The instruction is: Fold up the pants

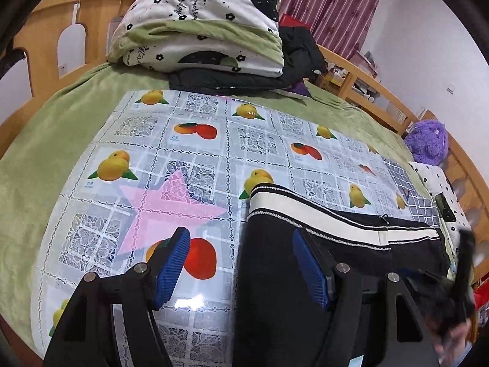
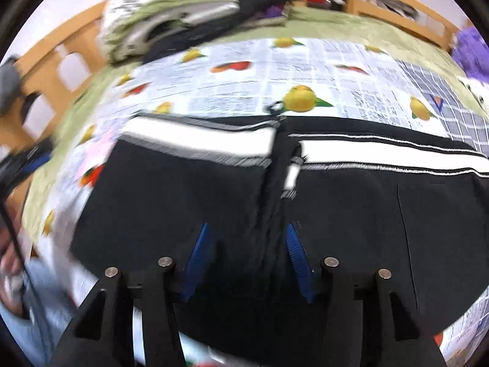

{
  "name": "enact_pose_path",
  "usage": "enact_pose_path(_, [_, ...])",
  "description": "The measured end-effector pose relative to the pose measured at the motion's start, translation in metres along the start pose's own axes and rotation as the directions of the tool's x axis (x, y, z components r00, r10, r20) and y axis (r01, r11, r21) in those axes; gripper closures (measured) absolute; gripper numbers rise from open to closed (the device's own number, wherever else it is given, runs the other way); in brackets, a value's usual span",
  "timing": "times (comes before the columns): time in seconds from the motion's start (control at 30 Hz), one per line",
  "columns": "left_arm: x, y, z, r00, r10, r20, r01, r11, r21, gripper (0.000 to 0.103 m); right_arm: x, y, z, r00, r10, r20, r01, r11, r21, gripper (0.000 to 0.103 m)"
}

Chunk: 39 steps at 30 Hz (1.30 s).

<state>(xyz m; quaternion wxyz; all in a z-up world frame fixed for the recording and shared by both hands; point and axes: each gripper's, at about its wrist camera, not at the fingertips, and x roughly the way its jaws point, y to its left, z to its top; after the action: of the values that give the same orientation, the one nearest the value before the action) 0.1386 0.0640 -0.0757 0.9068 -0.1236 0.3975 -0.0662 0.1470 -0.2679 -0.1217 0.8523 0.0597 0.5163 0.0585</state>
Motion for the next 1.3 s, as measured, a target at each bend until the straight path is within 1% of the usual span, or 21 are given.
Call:
enact_pose_path(0.1, [0.000,0.002,0.001,1.000,0.014,0.006,-0.015,1.000,0.008,0.035,0.048,-0.019,0.013,0.994,0.040,-0.106,-0.028,0.994,0.105,0.040])
enact_pose_path(0.13, [0.001,0.003,0.001,1.000,0.019,0.007,-0.019,1.000,0.007,0.035,0.047,-0.018,0.012,0.998,0.024,-0.055,-0.019,0.995,0.095,0.042])
enact_pose_path(0.17, [0.002,0.005,0.002,1.000,0.021,0.005,-0.021,1.000,0.001,0.035,0.045,-0.014,0.012,0.999,0.025,-0.040,-0.023,0.998,0.061,0.068])
enact_pose_path(0.2, [0.003,0.006,0.002,1.000,0.021,0.003,-0.021,1.000,-0.002,0.035,0.038,-0.008,0.014,0.998,0.046,-0.035,-0.046,0.999,0.009,0.087])
enact_pose_path(0.23, [0.003,0.007,0.003,1.000,0.023,0.000,-0.023,1.000,-0.006,0.035,0.029,-0.010,0.016,0.998,0.058,0.004,-0.058,0.998,0.004,0.089])
enact_pose_path(0.27, [0.004,0.007,0.002,1.000,0.025,0.000,-0.025,1.000,-0.010,0.035,0.012,-0.018,0.020,0.992,0.108,0.068,-0.110,0.993,0.031,0.089])
enact_pose_path(0.3, [0.005,0.008,0.002,1.000,0.026,-0.001,-0.026,1.000,-0.013,0.035,0.002,-0.025,0.022,0.986,0.136,0.094,-0.141,0.989,0.047,0.090])
enact_pose_path(0.33, [0.005,0.007,0.001,1.000,0.025,-0.002,-0.025,1.000,-0.012,0.035,-0.003,-0.032,0.023,0.987,0.129,0.098,-0.135,0.989,0.053,0.089])
enact_pose_path(0.43, [0.009,0.000,-0.002,0.999,0.034,-0.011,-0.034,0.999,0.017,0.035,0.011,-0.044,0.016,0.999,0.021,0.045,-0.023,0.998,0.051,0.087])
enact_pose_path(0.5, [0.008,-0.007,-0.004,0.999,0.038,-0.008,-0.037,0.998,0.042,0.035,0.035,-0.051,0.008,1.000,0.008,-0.028,-0.006,0.998,0.069,0.077])
enact_pose_path(0.57, [0.004,-0.013,-0.005,0.999,0.041,0.012,-0.041,0.997,0.070,0.035,0.029,-0.048,0.004,1.000,0.002,-0.003,-0.002,0.999,0.051,0.075])
enact_pose_path(0.6, [0.001,-0.016,-0.006,0.999,0.041,0.023,-0.043,0.996,0.081,0.035,0.019,-0.047,0.005,1.000,0.003,-0.004,-0.003,0.998,0.063,0.073])
enact_pose_path(0.7, [-0.008,-0.025,-0.008,0.998,0.032,0.061,-0.039,0.992,0.122,0.035,-0.011,-0.046,0.005,0.997,0.056,0.062,-0.062,0.994,0.092,0.071])
enact_pose_path(0.77, [-0.014,-0.031,-0.009,0.997,0.031,0.071,-0.041,0.988,0.151,0.035,-0.037,-0.045,0.005,0.992,0.043,0.119,-0.056,0.992,0.111,0.068])
enact_pose_path(0.87, [-0.030,-0.042,-0.008,0.995,0.036,0.088,-0.052,0.980,0.192,0.036,-0.083,-0.046,0.007,0.974,0.013,0.224,-0.041,0.992,0.121,0.067])
enact_pose_path(0.93, [-0.050,-0.049,-0.001,0.994,0.014,0.105,-0.037,0.975,0.217,0.036,-0.123,-0.045,0.010,0.955,-0.015,0.296,-0.009,0.997,0.080,0.067])
enact_pose_path(1.03, [-0.086,-0.054,0.014,0.991,-0.023,0.132,-0.010,0.970,0.241,0.036,-0.169,-0.050,0.014,0.918,-0.112,0.380,0.088,0.993,0.081,0.066])
enact_pose_path(1.07, [-0.099,-0.053,0.020,0.990,-0.045,0.134,0.011,0.969,0.246,0.036,-0.186,-0.055,0.013,0.911,-0.116,0.395,0.092,0.993,0.079,0.060])
enact_pose_path(1.1, [-0.105,-0.052,0.023,0.990,-0.057,0.128,0.023,0.968,0.249,0.036,-0.204,-0.064,0.010,0.908,-0.108,0.404,0.083,0.993,0.078,0.049])
enact_pose_path(1.17, [-0.115,-0.047,0.028,0.993,-0.063,0.102,0.037,0.970,0.242,0.036,-0.223,-0.081,0.005,0.906,-0.099,0.411,0.068,0.994,0.090,0.038])
enact_pose_path(1.3, [-0.114,-0.032,0.026,0.995,-0.049,0.088,0.032,0.982,0.184,0.036,-0.232,-0.127,-0.014,0.921,-0.184,0.344,0.130,0.976,0.174,0.037])
